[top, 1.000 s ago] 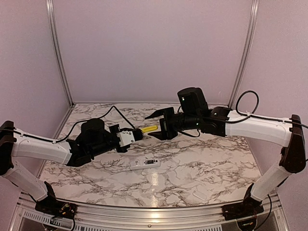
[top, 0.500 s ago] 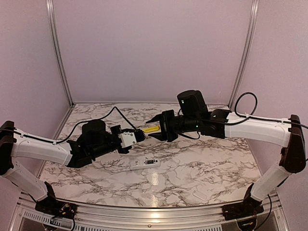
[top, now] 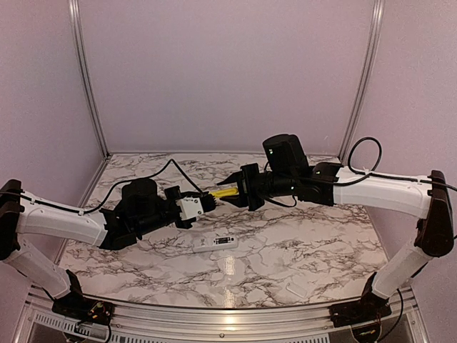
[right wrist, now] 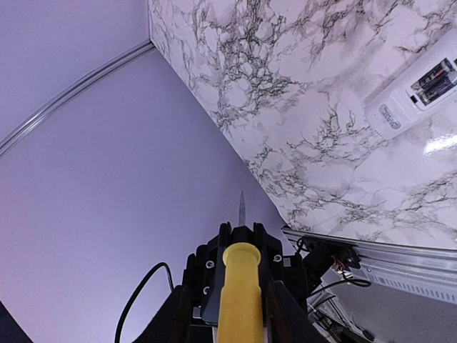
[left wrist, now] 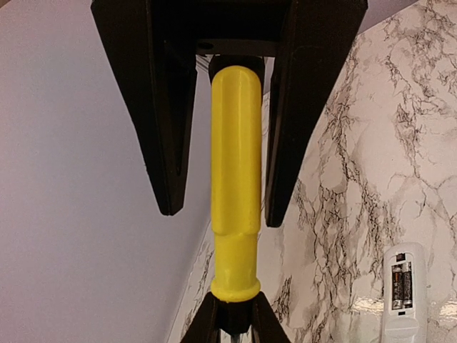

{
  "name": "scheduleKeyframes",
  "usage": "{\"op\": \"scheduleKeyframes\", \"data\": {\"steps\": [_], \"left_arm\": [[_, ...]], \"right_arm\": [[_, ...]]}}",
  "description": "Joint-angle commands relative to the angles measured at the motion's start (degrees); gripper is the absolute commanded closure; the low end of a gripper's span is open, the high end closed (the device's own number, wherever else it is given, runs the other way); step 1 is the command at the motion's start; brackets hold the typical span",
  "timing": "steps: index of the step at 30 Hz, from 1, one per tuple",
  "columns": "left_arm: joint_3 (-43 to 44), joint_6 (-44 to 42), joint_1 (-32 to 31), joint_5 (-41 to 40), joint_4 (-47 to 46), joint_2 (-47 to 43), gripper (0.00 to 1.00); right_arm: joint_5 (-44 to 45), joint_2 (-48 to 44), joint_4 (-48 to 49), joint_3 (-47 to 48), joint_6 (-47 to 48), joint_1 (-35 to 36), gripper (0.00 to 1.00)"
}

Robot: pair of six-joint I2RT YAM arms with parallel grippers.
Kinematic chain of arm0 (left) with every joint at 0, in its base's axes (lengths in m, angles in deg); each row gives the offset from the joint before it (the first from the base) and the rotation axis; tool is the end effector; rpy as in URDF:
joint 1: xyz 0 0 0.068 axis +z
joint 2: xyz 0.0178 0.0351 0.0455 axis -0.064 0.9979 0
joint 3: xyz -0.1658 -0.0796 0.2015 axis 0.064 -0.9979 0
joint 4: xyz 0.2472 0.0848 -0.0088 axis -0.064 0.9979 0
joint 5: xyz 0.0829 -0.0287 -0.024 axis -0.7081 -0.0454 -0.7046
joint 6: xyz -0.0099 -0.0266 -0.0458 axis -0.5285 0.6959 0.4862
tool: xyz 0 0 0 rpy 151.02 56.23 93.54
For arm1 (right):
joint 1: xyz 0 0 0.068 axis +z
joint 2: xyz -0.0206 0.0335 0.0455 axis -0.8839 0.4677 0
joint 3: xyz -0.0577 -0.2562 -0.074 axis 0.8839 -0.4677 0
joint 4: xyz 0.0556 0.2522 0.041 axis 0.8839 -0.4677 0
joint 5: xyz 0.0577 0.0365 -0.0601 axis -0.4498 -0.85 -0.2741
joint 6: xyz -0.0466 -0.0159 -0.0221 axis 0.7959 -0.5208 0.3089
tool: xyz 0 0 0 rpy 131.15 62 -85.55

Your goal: Unload the batteries from the remote control

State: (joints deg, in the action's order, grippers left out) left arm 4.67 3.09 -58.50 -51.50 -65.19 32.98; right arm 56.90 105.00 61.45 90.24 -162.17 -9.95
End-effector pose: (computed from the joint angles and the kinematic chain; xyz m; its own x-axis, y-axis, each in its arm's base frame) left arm 0.1824 -0.2540 0.2322 0.5450 0.5733 -0.6118 0.5466 0.3103 0.7778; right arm 0.2149 0.2910 0.3037 -0.7419 0.5217 0.4212 0.5829 0.1911 0.7898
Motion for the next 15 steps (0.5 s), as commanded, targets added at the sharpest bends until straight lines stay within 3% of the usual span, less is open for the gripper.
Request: {"op": "scheduleKeyframes", "data": {"steps": [1, 15], "left_arm": [[1.67, -0.79, -0.37, -0.26, -1.78, 1.17, 1.00], [1.67, -1.10, -0.46, -0.08, -1.79, 1.26, 1.00]], "right_arm": [[1.01, 0.43, -1.70, -0.03, 0.59, 0.48, 0.65], [0.05, 1.53, -0.57, -0.39, 0.68, 0.48, 0.70]]}}
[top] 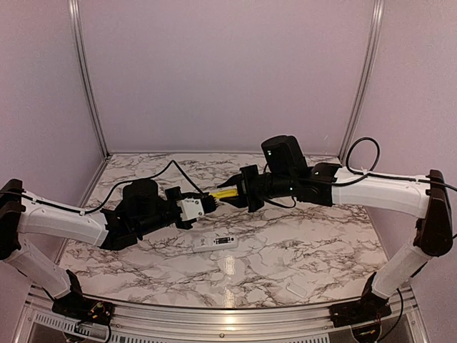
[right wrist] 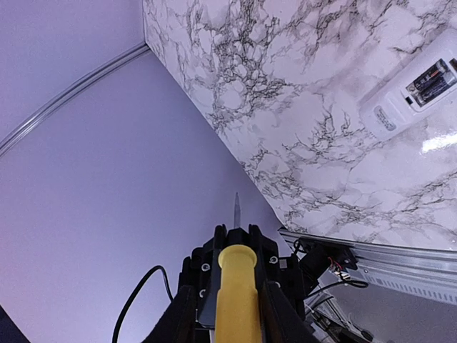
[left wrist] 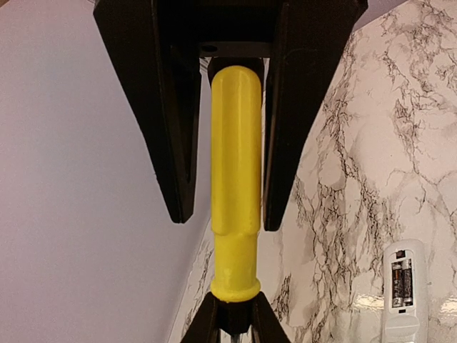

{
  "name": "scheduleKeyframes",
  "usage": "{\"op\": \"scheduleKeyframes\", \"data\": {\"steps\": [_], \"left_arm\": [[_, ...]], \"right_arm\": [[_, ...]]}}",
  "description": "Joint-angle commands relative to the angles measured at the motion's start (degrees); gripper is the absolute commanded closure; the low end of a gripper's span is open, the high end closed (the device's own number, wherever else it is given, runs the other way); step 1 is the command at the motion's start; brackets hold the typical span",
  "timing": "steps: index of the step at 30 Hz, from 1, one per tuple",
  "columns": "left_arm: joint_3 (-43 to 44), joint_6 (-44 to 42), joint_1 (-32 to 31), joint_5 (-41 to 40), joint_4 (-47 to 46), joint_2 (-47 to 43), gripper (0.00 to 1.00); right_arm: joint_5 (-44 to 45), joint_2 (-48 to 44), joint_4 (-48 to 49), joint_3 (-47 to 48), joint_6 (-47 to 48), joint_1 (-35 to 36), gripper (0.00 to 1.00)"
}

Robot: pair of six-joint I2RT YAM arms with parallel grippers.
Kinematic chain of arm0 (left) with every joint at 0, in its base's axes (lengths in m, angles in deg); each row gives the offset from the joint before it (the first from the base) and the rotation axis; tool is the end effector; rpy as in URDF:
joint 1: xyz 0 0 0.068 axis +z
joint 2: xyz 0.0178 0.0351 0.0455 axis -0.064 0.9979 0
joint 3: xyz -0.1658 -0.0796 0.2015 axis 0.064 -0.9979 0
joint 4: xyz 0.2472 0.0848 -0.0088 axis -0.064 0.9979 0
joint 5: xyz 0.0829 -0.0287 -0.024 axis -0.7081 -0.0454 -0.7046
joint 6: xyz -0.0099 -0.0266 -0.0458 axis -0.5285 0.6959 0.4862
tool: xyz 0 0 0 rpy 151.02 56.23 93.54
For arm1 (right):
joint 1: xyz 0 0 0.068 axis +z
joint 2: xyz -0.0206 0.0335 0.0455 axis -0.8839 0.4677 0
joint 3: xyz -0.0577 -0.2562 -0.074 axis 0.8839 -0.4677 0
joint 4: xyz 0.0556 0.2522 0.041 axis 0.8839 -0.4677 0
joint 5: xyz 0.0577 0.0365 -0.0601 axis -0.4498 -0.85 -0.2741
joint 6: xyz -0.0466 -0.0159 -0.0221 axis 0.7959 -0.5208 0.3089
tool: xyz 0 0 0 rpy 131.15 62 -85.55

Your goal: Unload the batteries from the remote control

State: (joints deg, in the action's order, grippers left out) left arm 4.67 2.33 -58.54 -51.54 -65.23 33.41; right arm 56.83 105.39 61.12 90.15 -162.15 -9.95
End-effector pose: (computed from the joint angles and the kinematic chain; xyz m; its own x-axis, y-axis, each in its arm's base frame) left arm 0.1828 -0.2548 0.2301 0.5499 0.5807 -0.6003 0.5423 0.2983 0.7854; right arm 0.2154 0.2917 0.3003 -0.7388 0.5254 0.4220 0.5896 0.2004 0.7825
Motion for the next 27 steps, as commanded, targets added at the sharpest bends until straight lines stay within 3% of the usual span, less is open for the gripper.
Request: {"op": "scheduleKeyframes", "data": {"steps": [1, 15, 23, 24, 27], "left_arm": [[1.75, -0.40, -0.41, -0.04, -1.74, 0.92, 1.00], [1.77, -0.61, -0.41, 0.05, -1.83, 1.24, 1.00], [1.80, -0.71, -0.41, -0.20, -1.72, 1.31, 1.00], [1.72, -0.76, -0.41, -0.21, -1.56, 1.18, 0.93], [1.08, 0.09, -0.41, 0.02, -1.12, -0.05, 0.57]], "right_arm": [[0.11, 1.14, -0.11, -0.30, 0.67, 0.48, 0.70], [-0.42, 1.32, 1.77, -1.05, 0.50, 0.50, 0.83], [-0.68, 1.32, 3.22, -1.69, 0.41, 0.49, 1.00], [-0.76, 1.32, 3.42, -1.77, 0.54, 0.49, 1.00], [-0.77, 1.27, 3.21, -1.51, 1.39, 0.49, 1.00]]}}
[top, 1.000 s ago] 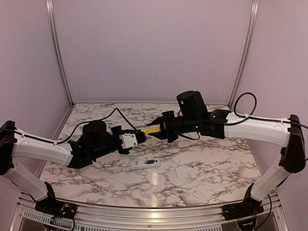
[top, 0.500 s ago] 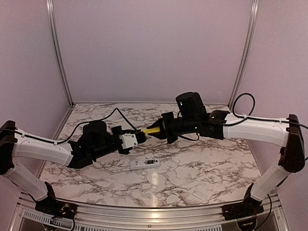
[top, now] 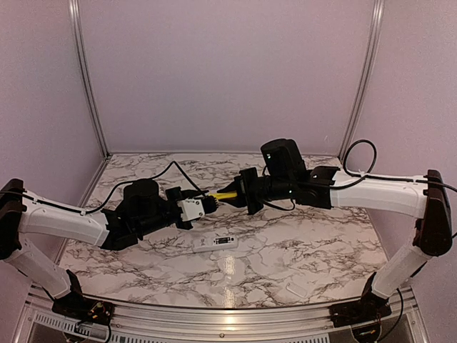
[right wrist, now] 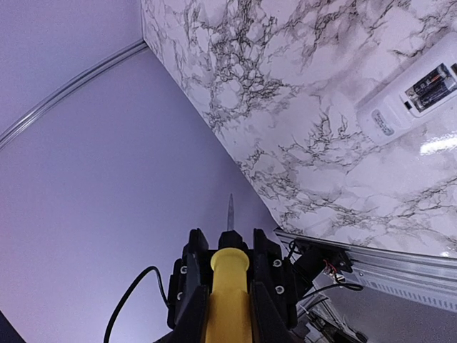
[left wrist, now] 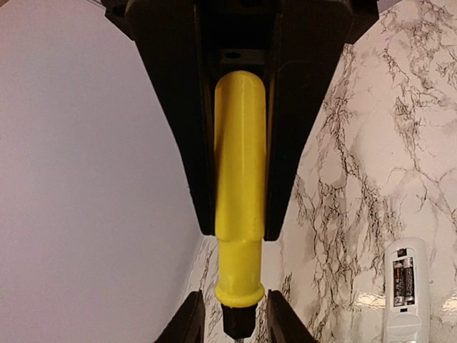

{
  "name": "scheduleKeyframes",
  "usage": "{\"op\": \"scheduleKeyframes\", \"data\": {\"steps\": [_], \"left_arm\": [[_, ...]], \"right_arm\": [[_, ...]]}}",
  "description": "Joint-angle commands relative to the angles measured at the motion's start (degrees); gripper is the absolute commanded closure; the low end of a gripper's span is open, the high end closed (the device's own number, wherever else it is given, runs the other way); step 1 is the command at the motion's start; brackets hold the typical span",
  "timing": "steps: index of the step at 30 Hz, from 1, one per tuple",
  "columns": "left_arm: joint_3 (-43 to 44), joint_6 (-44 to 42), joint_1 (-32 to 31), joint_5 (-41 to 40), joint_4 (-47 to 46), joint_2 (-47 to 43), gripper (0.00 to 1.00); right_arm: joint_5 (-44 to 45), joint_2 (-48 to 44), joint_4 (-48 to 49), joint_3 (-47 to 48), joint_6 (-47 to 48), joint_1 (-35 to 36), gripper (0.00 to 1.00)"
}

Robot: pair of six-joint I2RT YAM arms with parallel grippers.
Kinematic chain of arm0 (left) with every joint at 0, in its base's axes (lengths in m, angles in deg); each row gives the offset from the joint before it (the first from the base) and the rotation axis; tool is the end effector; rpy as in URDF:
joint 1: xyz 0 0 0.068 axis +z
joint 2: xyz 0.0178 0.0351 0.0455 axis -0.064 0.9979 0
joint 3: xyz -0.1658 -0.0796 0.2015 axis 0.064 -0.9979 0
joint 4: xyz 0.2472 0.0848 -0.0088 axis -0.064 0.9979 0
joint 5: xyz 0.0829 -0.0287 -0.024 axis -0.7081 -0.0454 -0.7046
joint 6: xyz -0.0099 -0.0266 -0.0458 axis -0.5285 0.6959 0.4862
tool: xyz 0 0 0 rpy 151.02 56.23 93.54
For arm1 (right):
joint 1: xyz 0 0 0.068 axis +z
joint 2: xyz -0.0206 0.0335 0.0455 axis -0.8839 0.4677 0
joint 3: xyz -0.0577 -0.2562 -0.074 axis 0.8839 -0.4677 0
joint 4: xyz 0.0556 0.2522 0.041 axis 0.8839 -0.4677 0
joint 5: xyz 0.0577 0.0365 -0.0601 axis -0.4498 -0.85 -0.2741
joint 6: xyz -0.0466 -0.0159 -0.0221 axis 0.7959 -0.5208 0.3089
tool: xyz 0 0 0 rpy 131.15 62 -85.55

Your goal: Unload the batteries from the remote control

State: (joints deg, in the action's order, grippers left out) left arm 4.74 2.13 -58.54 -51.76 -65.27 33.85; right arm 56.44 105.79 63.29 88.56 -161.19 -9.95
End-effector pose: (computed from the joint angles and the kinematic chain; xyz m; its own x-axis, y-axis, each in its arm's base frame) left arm 0.1835 -0.2556 0.2283 0.5479 0.5869 -0.5961 0.5415 0.2943 0.7875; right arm 0.2157 0.2925 0.2919 -0.7514 0.5157 0.4116 0.5763 0.2092 0.7900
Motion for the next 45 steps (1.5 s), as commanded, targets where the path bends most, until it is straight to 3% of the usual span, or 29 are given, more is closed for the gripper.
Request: {"op": "scheduleKeyframes", "data": {"steps": [1, 3, 5, 18, 28, 33, 38, 42, 45], "left_arm": [[0.77, 0.67, -0.41, 0.34, -0.86, -0.96, 0.49], [0.02, 1.45, -0.41, 0.49, 0.01, -2.16, 0.31], [-0.23, 2.47, -0.41, 0.45, 2.20, -3.35, 0.02], [-2.73, 10.96, -0.24, 1.63, 11.59, -14.13, 0.01], [-0.86, 24.22, 0.95, 0.65, 22.92, -20.90, 0.01], [-0.12, 36.25, 1.08, -8.89, 24.39, -22.17, 0.01], [4.09, 45.21, 1.16, -16.36, 32.88, -20.29, 0.01], [8.45, 50.45, 2.12, -12.61, 42.25, -18.18, 0.01], [9.48, 56.07, 4.11, -5.34, 46.55, -17.68, 0.01]], "right_arm": [[-0.19, 0.82, 0.58, 0.16, 0.84, 0.47, 1.00], [0.10, 0.39, 0.31, -0.24, 1.20, 0.48, 1.00], [0.34, -0.17, 0.71, -1.08, 1.29, 0.44, 1.00], [3.18, -3.96, -2.79, -3.45, 10.41, -1.46, 1.00], [4.76, -9.86, -11.45, -4.94, 28.08, -4.48, 1.00], [5.87, -11.97, -19.00, -3.10, 40.36, -6.01, 1.00], [6.83, -10.52, -30.02, 2.74, 53.84, -6.94, 1.00], [7.15, -7.51, -39.36, 7.96, 62.36, -7.07, 1.00], [6.26, -5.36, -42.52, 10.64, 66.42, -7.15, 1.00]]}}
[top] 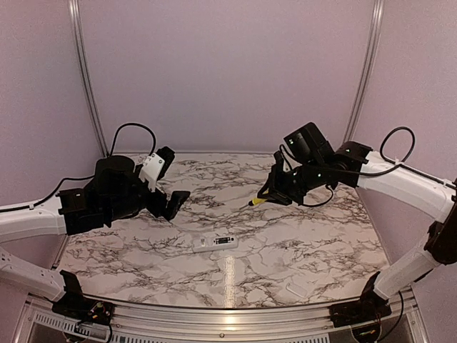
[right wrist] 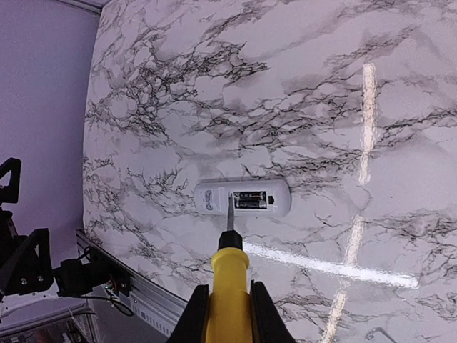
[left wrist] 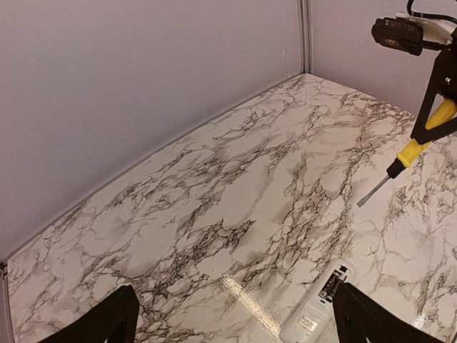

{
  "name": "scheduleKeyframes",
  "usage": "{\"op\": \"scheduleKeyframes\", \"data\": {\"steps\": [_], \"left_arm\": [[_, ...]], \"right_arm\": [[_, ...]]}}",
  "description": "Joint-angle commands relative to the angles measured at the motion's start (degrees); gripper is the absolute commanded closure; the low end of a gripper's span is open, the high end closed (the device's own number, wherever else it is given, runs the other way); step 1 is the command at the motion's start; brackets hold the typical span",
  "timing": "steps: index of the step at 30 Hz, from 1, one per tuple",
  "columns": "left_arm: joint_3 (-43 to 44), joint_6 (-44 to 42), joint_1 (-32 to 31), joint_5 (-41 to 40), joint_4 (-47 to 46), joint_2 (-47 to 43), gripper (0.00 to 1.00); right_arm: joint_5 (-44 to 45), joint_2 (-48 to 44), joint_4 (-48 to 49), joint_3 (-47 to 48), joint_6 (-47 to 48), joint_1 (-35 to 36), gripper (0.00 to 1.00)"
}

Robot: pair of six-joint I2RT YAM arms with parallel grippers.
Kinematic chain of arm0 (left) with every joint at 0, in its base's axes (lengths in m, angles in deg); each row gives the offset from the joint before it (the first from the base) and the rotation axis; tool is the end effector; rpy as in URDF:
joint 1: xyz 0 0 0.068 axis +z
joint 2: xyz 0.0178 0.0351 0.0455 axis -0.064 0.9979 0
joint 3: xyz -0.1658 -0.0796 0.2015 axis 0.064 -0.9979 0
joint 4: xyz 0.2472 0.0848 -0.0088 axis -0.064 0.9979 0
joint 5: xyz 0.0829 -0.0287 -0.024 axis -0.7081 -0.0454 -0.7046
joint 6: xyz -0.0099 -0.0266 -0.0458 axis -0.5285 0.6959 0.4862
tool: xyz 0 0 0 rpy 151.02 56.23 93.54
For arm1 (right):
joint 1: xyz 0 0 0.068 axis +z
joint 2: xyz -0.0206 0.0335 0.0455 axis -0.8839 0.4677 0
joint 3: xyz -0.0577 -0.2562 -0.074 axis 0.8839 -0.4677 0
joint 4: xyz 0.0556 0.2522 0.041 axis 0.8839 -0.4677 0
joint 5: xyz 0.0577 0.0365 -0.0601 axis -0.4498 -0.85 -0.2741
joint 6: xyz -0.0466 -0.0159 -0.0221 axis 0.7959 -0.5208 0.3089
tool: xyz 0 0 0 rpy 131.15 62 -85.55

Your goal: Unload the batteries from the remote control

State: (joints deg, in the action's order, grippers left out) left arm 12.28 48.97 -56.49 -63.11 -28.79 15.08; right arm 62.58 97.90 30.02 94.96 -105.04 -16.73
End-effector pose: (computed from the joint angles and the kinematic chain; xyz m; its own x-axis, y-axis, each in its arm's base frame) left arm 0.1658 -0.2022 0.2957 -0.1429 0.3334 -0.9319 0.6193 0.7646 0.1785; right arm 0.2116 0.2221 0.3229 -0.9295 0.1910 -0.3156 -0.0467 0.7876 0.6144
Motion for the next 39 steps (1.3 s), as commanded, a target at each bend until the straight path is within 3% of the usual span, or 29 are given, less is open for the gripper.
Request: {"op": "scheduleKeyframes", "data": {"steps": [1, 9, 22, 30, 39], "left_arm": [[2.15, 11.10, 2.82, 8.35, 11.20, 1.23, 0.01], [2.03, 20.58, 6.64, 22.68, 17.12, 5.00, 0.11], [0.34, 28.29, 7.81, 27.15, 16.08, 15.58, 0.17], [2.84, 30.08, 7.98, 29.44, 15.81, 22.42, 0.23], [6.83, 31.95, 7.96, 31.39, 17.02, 28.22, 0.34]], "right_arm": [[-0.33, 3.15, -9.94, 4.92, 11.27, -0.38, 1.00], [-3.47, 9.49, -13.20, 10.00, 16.01, -0.30, 1.00], [-2.61, 18.26, -16.08, 17.26, 18.00, 3.07, 1.00], [0.60, 24.22, -21.05, 23.76, 16.06, 5.39, 1.00], [1.32, 26.15, -21.56, 24.86, 14.07, 5.77, 1.00]]}}
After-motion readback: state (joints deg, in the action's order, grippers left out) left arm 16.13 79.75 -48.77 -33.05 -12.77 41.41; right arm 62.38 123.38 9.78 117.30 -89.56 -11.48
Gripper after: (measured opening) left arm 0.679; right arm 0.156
